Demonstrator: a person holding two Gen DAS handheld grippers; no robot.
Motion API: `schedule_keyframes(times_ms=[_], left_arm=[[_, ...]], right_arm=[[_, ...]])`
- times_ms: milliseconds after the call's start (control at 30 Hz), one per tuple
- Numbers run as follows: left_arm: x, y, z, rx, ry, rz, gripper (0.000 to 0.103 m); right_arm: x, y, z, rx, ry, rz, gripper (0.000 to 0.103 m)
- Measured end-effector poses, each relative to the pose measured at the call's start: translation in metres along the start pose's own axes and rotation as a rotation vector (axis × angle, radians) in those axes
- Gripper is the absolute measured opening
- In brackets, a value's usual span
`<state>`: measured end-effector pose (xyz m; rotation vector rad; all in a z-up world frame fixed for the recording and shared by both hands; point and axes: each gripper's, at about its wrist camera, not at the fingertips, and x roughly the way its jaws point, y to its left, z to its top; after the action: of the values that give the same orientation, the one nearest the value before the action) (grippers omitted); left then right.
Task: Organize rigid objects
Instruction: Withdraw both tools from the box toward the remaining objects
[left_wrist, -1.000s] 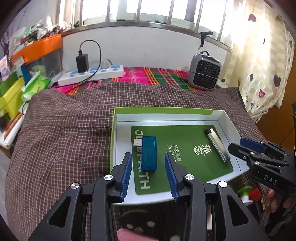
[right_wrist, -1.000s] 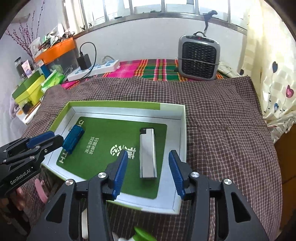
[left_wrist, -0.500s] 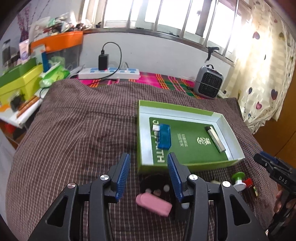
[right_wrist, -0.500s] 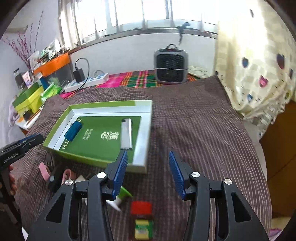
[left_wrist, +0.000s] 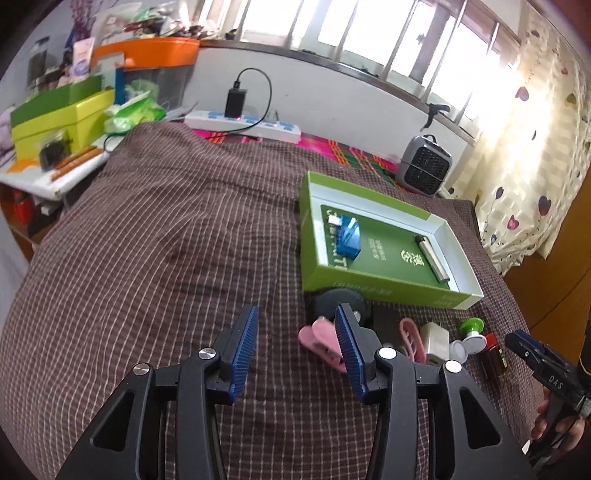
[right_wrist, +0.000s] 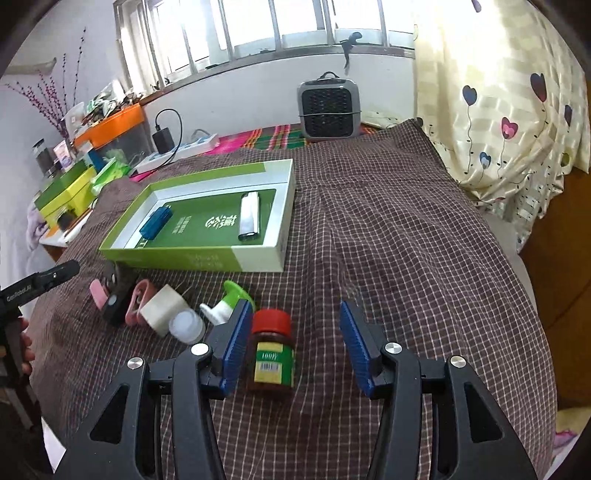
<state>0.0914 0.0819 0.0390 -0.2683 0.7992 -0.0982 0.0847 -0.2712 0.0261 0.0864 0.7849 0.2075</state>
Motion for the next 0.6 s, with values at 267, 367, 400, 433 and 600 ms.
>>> schedule_keyframes(times_ms=[267,367,400,433,600], left_arm=[[0.008,-0.009,-0.010,0.010,0.042,-0.028,0.043],[0.012,-0.014,-0.013,0.020,0.056,-0.032,0.043],[0.013,-0.016,-0.013,0.022,0.059,-0.033,0.043],[0.013,-0.018,-0.014,0.026,0.060,-0.035,0.043],[0.020,-0.027,-0.018,0.039,0.085,-0.028,0.043]], right_arm=[[0.006,0.005,-0.011,-0.019,0.036,0.002,0.053],[0.009,0.006,-0.014,-0.023,0.049,-0.001,0.053],[0.010,0.007,-0.015,-0.025,0.052,-0.003,0.053],[0.012,0.008,-0.016,-0.029,0.058,-0.005,0.053],[0.017,0.011,-0.018,-0.052,0.071,-0.022,0.053]])
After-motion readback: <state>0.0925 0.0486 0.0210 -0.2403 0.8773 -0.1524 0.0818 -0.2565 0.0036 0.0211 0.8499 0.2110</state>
